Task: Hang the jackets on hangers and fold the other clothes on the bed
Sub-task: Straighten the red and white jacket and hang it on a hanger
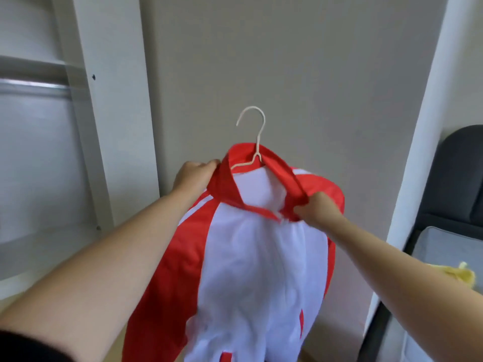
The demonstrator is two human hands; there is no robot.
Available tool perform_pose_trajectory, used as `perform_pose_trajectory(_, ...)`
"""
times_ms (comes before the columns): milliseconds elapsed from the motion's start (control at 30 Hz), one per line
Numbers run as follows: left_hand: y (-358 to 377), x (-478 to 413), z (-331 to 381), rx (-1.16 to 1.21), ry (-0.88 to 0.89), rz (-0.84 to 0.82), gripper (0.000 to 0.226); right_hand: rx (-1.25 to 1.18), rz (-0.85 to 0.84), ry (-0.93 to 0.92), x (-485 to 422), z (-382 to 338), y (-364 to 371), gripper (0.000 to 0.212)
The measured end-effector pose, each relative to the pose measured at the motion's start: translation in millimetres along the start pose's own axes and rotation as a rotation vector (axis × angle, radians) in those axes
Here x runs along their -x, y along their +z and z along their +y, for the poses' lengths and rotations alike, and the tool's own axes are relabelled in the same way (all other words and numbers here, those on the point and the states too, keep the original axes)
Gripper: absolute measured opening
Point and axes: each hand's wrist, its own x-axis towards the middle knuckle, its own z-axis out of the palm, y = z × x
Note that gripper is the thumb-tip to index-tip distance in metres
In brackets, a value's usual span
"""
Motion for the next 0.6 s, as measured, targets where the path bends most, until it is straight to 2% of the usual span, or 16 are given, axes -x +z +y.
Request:
perform_pose_trajectory(67,7,4,-3,-0.053,0.007,-0.066,0.042,0.122,-0.279,-0.068,12,1,3,0.040)
perform_pose_trajectory(100,10,6,-6,-0.081,0.011,-0.100,0.038,0.109,-0.333,-0.126,14,1,0,0.043)
perform_pose_trajectory(133,12,8,-9,-0.104,0.018,-0.130,0.035,0.052,-0.316,-0.175,14,1,-6,0.046)
perform_pose_trajectory(167,15,9,-11,-0.121,0.026,-0.152,0.034,-0.050,-0.217,-0.206,12,3,-12,0.047)
perform_pose_trajectory(233,23,12,-14,-0.143,0.044,-0.179,0.036,-0.168,0.158,-0.260,5,14,-24,0.038)
perform_pose_trajectory(267,27,14,-14,-0.152,0.059,-0.190,0.037,-0.159,0.271,-0.279,1,19,-28,0.028)
perform_pose_trajectory(300,33,16,-13,-0.158,0.077,-0.202,0.038,-0.122,0.269,-0.283,-3,24,-30,0.019)
perform_pose_trajectory(400,49,20,-7,-0.147,0.127,-0.251,0.039,-0.091,-0.078,-0.180,-10,39,-26,0.019)
perform_pose_trajectory(433,53,22,-3,-0.135,0.144,-0.266,0.038,-0.076,-0.141,-0.158,-10,42,-23,0.017)
perform_pose_trajectory(500,62,24,1,-0.122,0.178,-0.304,0.038,-0.037,-0.103,-0.152,-9,44,-20,0.029)
perform_pose_trajectory(600,73,26,12,-0.084,0.234,-0.356,0.039,-0.094,0.150,-0.146,-9,45,-32,0.048)
